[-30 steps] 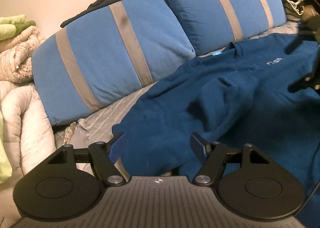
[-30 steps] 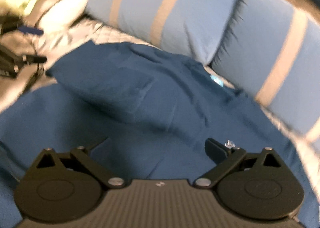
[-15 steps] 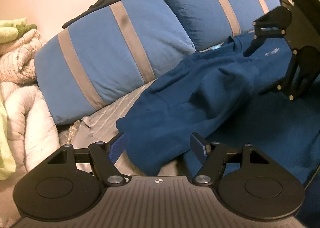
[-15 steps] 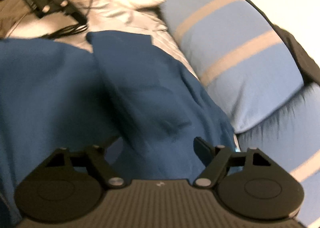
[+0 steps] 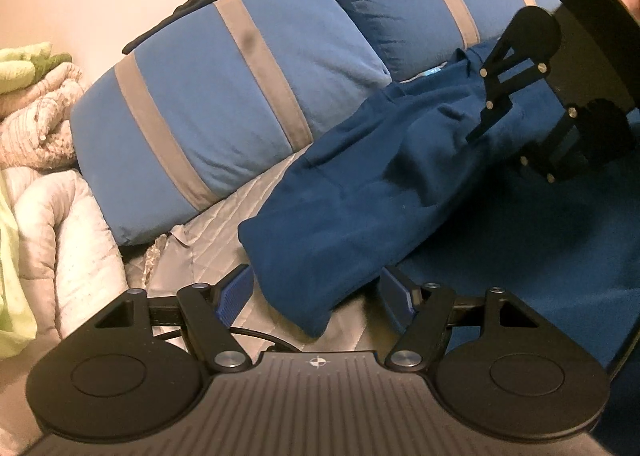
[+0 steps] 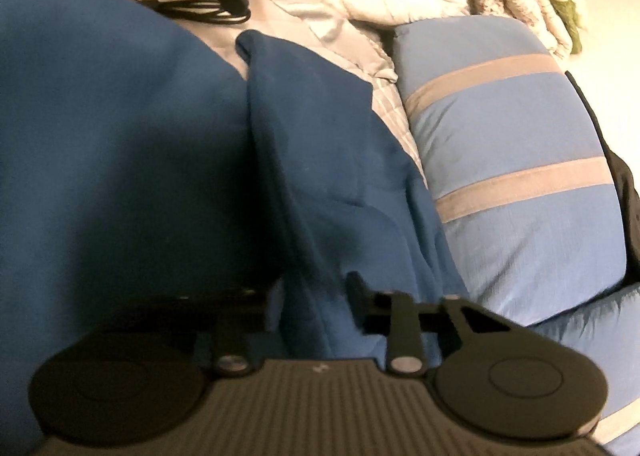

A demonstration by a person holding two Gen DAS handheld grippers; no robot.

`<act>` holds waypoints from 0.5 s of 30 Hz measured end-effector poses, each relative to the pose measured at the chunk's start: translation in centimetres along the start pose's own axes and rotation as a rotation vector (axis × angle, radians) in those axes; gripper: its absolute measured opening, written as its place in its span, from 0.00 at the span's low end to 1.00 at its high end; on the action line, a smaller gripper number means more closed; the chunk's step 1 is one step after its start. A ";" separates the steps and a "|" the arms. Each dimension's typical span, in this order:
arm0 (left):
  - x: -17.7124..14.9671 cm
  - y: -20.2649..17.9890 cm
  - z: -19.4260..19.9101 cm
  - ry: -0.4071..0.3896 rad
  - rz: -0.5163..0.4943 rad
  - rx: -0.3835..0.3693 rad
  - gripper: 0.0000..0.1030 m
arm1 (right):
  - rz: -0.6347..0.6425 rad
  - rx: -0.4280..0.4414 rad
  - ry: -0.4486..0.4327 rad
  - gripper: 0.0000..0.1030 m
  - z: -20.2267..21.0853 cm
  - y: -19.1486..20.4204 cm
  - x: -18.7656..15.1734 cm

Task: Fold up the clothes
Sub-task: 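Move the right tool over the sweatshirt and grasp its edge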

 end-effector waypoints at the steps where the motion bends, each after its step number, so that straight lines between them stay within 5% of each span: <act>1: -0.1 0.0 -0.1 0.002 -0.002 0.001 0.68 | 0.003 0.000 0.004 0.34 -0.1 0.0 0.0; 4: -0.2 0.0 -0.4 0.008 0.002 0.001 0.68 | 0.013 -0.013 0.016 0.09 -0.4 0.0 0.0; 15: 1.3 -0.2 -3.5 -0.021 -0.057 0.125 0.68 | -0.055 -0.232 -0.024 0.05 3.1 -6.3 2.8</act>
Point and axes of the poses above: each gripper's, at about its wrist camera, not at the fingertips, and z roughly against the way its jaws point, y to its left, x to its top, the point moved 8 cm from there along -z, roughly the way its jaws point, and after that the axes turned 4 degrees about y, right-handed, at the moved point
